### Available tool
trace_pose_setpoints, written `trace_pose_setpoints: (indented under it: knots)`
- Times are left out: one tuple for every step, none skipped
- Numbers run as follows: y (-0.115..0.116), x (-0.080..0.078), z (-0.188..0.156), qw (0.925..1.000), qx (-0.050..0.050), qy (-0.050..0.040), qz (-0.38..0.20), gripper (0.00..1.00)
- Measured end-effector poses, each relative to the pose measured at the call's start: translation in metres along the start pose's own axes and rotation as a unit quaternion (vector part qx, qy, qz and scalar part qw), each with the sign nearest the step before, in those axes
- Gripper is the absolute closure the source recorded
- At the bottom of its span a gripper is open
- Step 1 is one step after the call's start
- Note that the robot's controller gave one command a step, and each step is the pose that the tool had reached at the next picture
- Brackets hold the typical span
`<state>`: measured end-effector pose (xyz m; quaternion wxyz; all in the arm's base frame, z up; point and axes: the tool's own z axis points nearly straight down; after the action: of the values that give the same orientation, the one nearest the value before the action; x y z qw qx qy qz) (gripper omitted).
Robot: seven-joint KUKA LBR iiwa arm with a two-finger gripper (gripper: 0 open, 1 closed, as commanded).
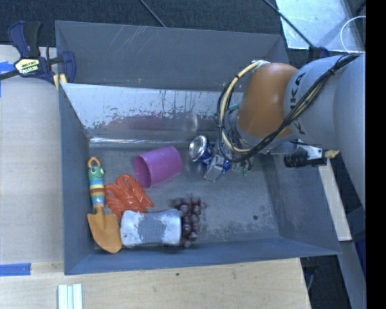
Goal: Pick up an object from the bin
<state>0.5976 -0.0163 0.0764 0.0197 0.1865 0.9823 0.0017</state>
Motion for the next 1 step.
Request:
trace_pose_setpoints:
  knots:
    - [0.0,-0.0002,-0.0001,1.0,0.0,-0.0002,0.0,1.0]
